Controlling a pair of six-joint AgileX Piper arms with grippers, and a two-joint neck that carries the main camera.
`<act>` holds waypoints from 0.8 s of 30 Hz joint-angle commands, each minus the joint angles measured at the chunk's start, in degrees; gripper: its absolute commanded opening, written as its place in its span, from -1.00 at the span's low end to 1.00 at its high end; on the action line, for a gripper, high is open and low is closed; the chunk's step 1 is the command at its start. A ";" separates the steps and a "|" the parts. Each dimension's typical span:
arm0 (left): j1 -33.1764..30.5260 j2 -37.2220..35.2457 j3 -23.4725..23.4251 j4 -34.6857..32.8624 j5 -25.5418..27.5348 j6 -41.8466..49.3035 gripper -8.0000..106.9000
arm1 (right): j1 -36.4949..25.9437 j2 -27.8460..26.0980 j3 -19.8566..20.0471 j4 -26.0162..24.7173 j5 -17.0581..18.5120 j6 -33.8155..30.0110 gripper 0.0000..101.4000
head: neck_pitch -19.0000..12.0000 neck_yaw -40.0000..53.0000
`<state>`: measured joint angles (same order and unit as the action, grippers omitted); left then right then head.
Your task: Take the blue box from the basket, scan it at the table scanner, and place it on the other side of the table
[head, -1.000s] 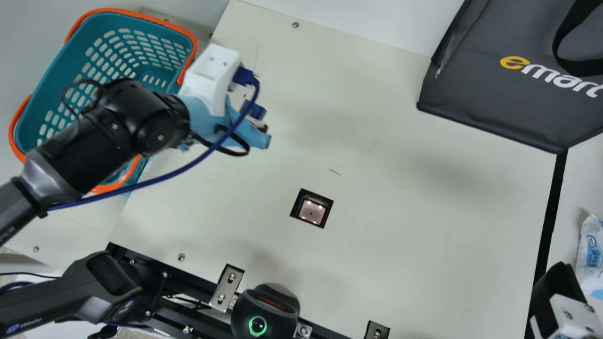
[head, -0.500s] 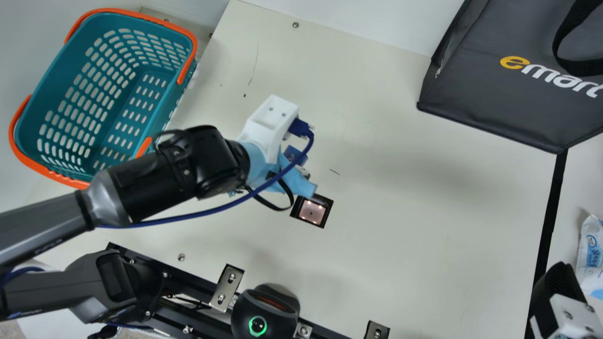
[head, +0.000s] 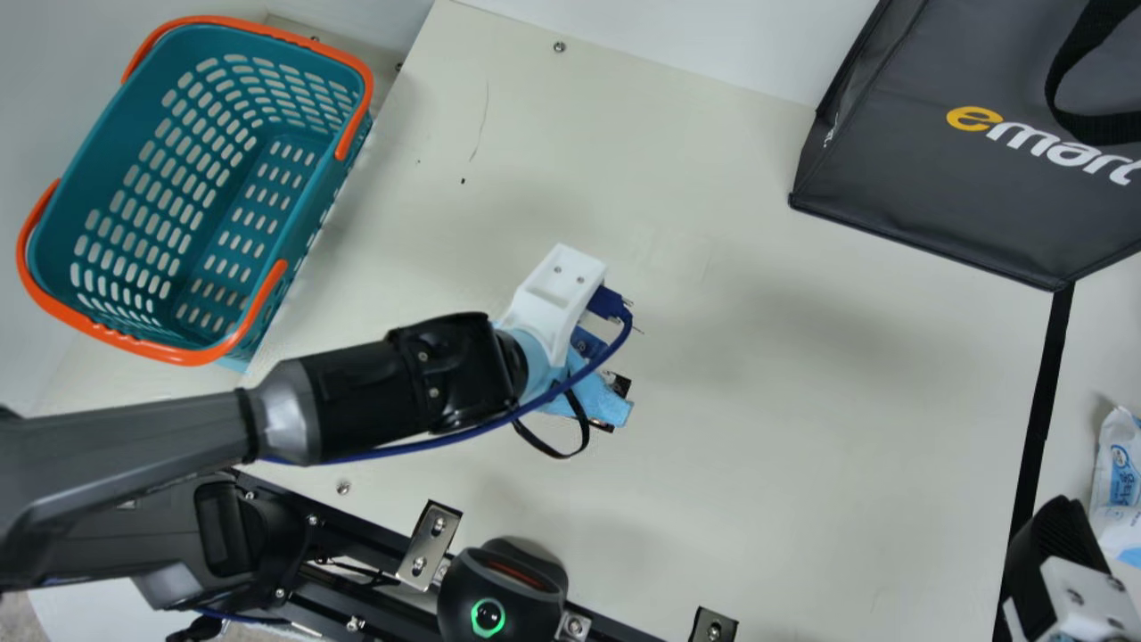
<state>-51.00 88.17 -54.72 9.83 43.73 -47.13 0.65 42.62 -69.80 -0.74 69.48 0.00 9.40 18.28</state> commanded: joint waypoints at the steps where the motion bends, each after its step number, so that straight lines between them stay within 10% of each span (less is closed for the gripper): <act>1: -0.74 0.44 0.24 0.82 -0.39 -2.28 -1.00 | 0.00 0.00 0.00 0.00 0.00 0.00 0.87 | -1.48 0.14; 24: -5.72 5.99 2.18 8.18 -4.16 -20.77 -1.00 | 0.00 0.00 0.00 0.00 0.01 0.00 0.87 | -1.48 0.14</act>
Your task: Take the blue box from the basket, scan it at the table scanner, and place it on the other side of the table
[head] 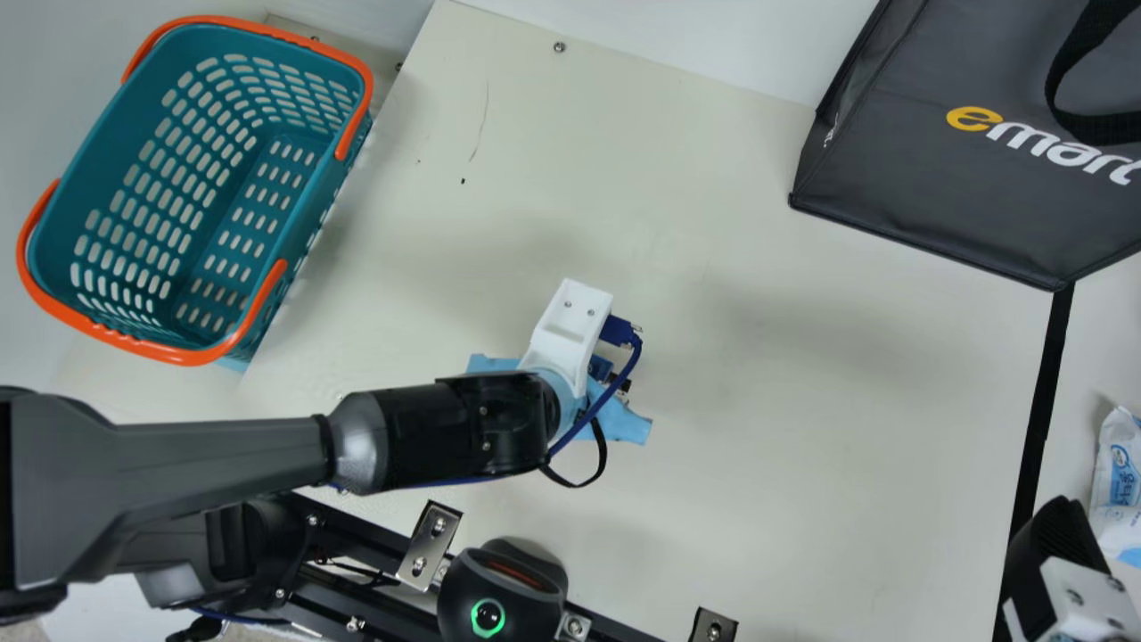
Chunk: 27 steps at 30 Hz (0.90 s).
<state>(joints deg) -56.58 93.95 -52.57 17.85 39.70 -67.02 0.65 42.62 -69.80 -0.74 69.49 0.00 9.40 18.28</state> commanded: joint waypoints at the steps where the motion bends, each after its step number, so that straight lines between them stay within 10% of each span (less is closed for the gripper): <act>1: -0.21 0.40 0.09 0.31 -0.27 -1.36 -1.00 | 0.00 0.00 0.00 0.00 0.00 0.00 0.87 | -1.48 0.14; 27: -3.58 9.49 -17.05 -0.02 8.54 -9.42 -1.00 | 0.00 0.00 0.00 0.00 0.00 0.00 0.87 | -1.48 0.14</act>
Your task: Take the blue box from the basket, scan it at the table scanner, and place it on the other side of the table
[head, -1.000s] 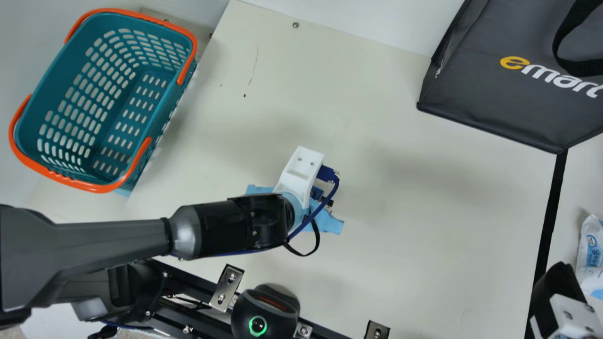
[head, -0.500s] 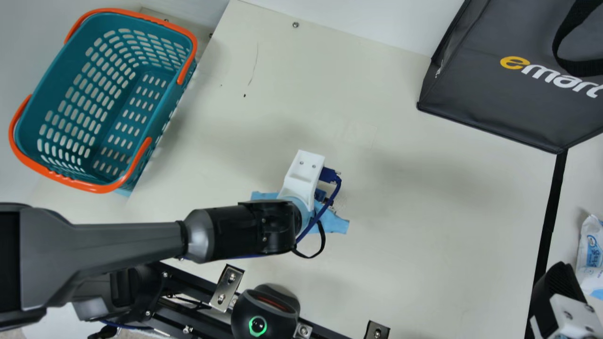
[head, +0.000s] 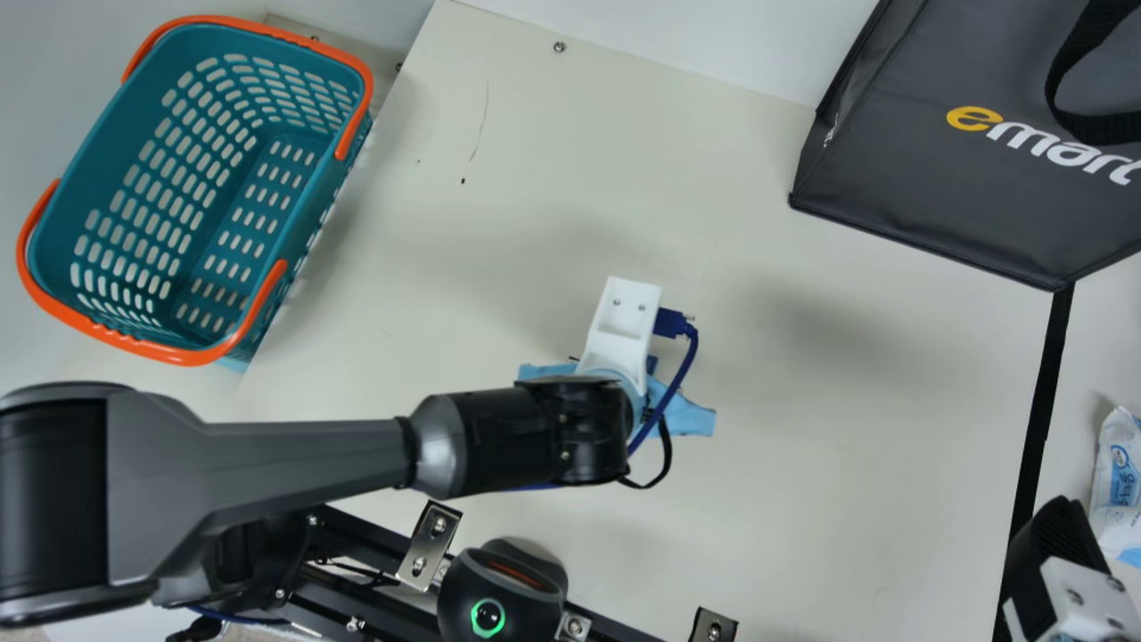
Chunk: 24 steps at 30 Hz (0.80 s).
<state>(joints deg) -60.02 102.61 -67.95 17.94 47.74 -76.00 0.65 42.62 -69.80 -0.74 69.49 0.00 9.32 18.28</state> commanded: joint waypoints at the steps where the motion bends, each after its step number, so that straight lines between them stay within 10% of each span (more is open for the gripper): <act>1: -0.24 1.60 -2.61 -0.25 0.84 -0.98 -1.00 | 0.00 0.00 0.00 0.00 0.00 0.00 0.87 | -1.40 0.14; 17: -1.53 11.49 -12.60 -1.66 3.57 -8.06 -1.00 | 0.00 0.00 0.00 0.00 0.00 0.00 0.87 | -1.40 0.14; 24: -1.62 13.02 -14.33 -1.63 4.30 -9.33 -0.59 | 0.00 0.00 0.00 0.00 0.00 0.00 0.87 | -1.40 0.14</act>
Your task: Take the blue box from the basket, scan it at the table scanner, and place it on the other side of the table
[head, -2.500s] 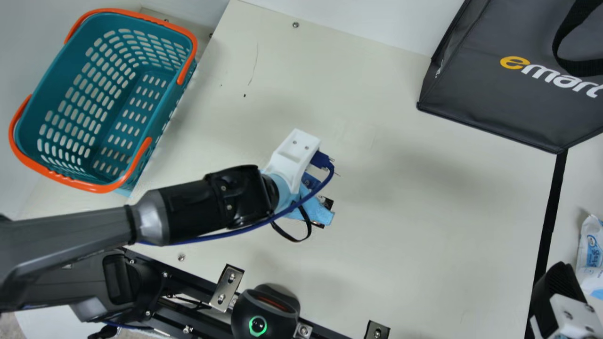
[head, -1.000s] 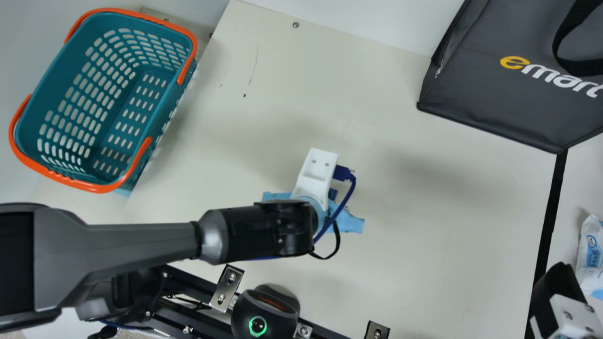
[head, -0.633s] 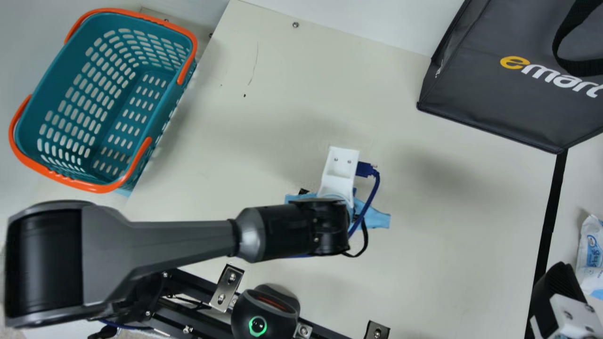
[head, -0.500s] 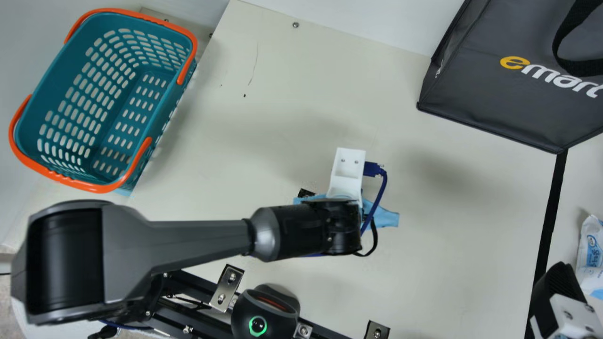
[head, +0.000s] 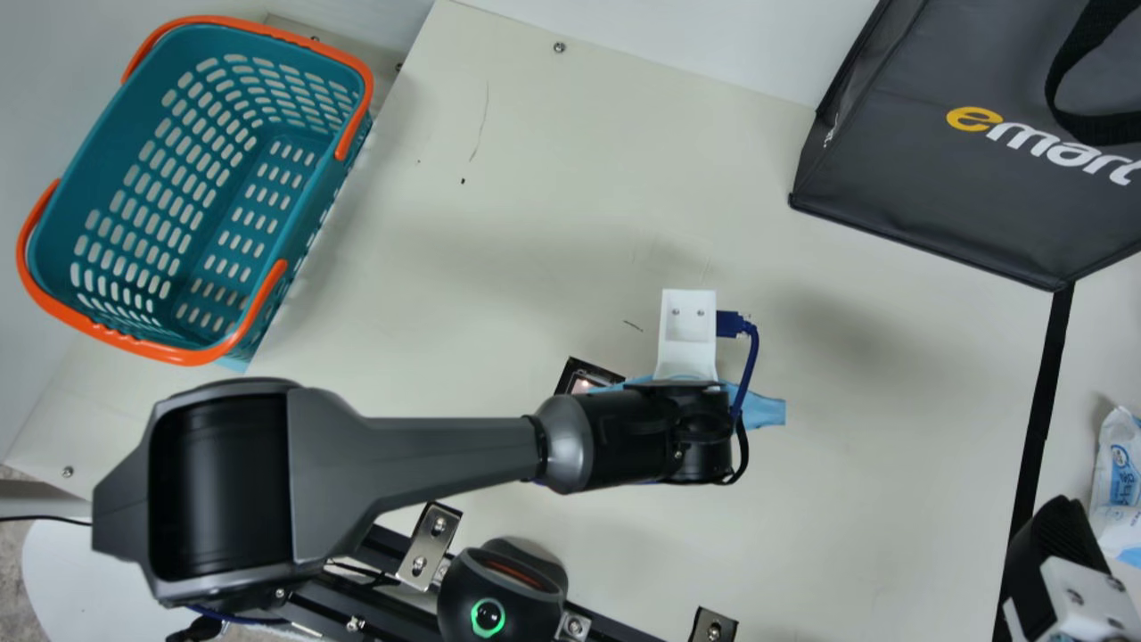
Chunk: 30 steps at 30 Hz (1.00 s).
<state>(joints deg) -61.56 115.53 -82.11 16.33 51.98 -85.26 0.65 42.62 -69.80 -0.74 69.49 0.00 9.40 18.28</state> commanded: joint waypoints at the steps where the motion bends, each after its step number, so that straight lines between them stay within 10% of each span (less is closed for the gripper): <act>1: -0.09 0.21 -0.31 -0.04 0.11 -0.14 -0.54 | 0.00 0.00 0.00 0.00 0.00 0.00 0.87 | -1.48 0.14; 22: 3.00 -5.37 4.06 -5.39 -6.77 6.79 0.69 | 0.00 0.00 0.00 0.00 0.07 0.00 0.87 | -1.48 0.14; 30: 9.16 -15.85 11.95 -12.48 -11.82 20.61 0.71 | 0.00 0.00 0.00 0.00 0.07 0.00 0.87 | -1.48 0.14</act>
<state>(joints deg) -53.71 102.66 -71.93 5.49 40.82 -69.74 0.65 42.62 -69.80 -0.74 69.56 0.00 9.32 18.28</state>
